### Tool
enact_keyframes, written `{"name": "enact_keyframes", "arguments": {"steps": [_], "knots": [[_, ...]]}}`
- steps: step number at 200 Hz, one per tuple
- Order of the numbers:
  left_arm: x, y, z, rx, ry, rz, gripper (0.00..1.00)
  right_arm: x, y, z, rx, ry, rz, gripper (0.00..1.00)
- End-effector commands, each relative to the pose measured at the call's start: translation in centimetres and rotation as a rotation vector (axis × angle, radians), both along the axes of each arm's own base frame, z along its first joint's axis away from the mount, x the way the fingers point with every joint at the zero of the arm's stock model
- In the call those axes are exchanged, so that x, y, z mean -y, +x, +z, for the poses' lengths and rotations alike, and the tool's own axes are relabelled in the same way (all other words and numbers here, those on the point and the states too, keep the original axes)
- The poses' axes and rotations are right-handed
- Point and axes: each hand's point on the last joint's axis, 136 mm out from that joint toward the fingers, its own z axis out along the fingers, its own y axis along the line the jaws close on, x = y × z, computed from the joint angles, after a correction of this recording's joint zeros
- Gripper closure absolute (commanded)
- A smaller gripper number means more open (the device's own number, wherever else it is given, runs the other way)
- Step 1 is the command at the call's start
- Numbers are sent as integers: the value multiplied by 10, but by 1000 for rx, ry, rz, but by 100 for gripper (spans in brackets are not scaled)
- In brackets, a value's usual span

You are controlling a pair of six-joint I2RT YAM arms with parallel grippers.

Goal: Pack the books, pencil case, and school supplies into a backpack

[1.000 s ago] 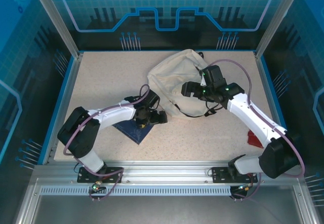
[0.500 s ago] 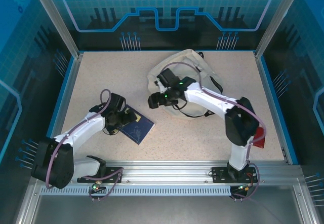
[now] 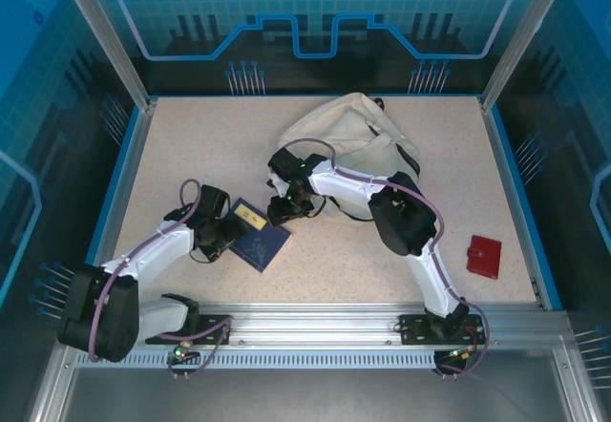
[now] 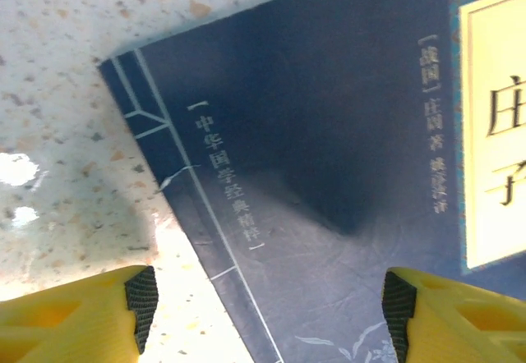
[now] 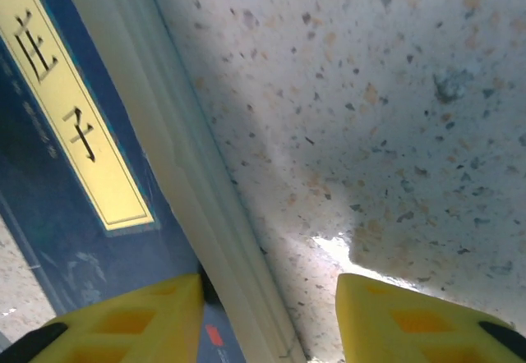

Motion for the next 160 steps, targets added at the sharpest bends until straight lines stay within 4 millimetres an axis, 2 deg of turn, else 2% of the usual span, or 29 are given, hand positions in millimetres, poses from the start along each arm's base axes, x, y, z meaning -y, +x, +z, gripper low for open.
{"name": "enact_keyframes", "arguments": {"steps": [1,48,102,124,160], "knots": [[9,3,-4,2,-61,-1,31,-3,-11,-6,-40,-19,26,58],[17,1,-12,-32,-107,-1,32,5,-14,-20,-58,-54,13,64],[28,3,-13,-24,-174,-9,32,0,-21,-27,-93,-34,9,66],[44,15,-1,46,-263,-50,33,-3,-25,-29,-113,-17,11,67],[84,35,38,211,-504,-179,33,-15,-32,-25,-171,57,3,68]]}}
